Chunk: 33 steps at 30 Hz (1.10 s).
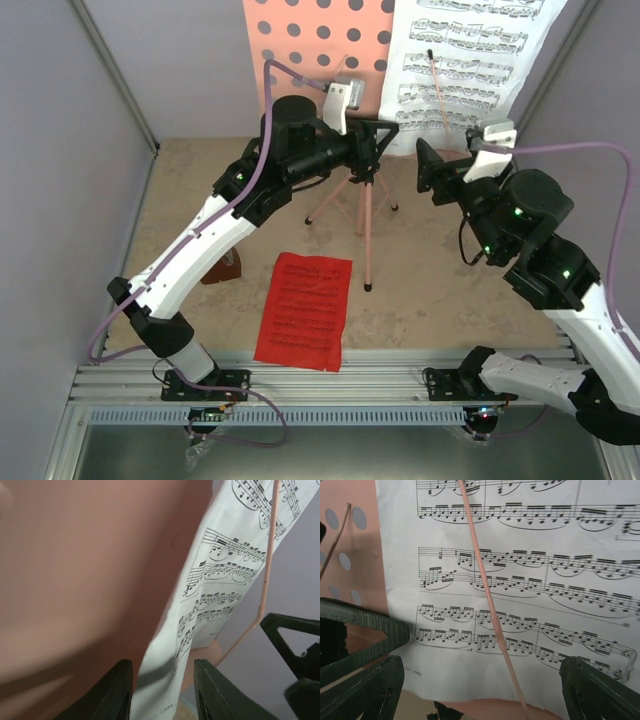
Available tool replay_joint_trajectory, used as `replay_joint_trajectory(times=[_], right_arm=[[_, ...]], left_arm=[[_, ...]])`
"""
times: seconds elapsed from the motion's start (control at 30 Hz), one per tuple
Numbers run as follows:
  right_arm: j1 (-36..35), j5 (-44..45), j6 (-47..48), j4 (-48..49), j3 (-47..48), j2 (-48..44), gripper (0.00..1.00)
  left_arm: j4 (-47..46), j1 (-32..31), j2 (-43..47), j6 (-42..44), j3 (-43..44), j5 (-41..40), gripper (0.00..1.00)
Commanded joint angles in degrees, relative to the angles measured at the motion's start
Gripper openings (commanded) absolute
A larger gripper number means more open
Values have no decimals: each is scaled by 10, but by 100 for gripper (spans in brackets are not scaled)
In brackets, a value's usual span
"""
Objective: Pack up the instrument practice props
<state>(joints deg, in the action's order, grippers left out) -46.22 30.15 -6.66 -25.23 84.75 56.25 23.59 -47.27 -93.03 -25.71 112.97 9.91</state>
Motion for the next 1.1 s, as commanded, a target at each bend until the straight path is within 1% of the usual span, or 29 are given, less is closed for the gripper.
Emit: replay_joint_trajectory(times=[0.0,0.17,0.23,0.3,0.5,0.63,0.73,0.8,0.83,0.87,0.93,0.97,1.03,1.07], right_arm=[[-1,22,12,34,32,29,87],[1,38,28,54,62,59,87],[3,44,39,63,72,68,85],[5,45,52,73,78,72,82],[25,44,95,82,99,93,75],[52,2,99,71,118,110,67],[63,-23,99,65,128,121,64],[70,-37,101,65,133,130,60],[73,-43,103,66,134,133,57],[76,-47,105,68,136,135,50],[77,-48,112,77,133,136,27],[78,-48,116,87,126,132,15],[78,-53,124,117,102,117,3],[78,-55,128,138,87,109,1]], left_arm=[[-26,-2,-3,-2,1,13,33],[-27,-2,-3,1,4,1,20],[-30,-2,-5,1,4,2,12],[-26,-2,-9,-2,7,3,1],[-26,-2,-6,-6,-3,1,0],[-28,-2,-5,-9,-9,4,0],[-29,-2,-5,-10,-12,6,0],[-28,-2,-7,-11,-12,8,0],[-28,-2,-8,-12,-12,11,0],[-29,-2,-8,-12,-13,12,0],[-30,-2,-8,-15,-14,11,0],[-31,-2,-7,-17,-16,10,0],[-36,-2,-4,-20,-21,8,0],[-40,-2,-2,-21,-25,6,0]])
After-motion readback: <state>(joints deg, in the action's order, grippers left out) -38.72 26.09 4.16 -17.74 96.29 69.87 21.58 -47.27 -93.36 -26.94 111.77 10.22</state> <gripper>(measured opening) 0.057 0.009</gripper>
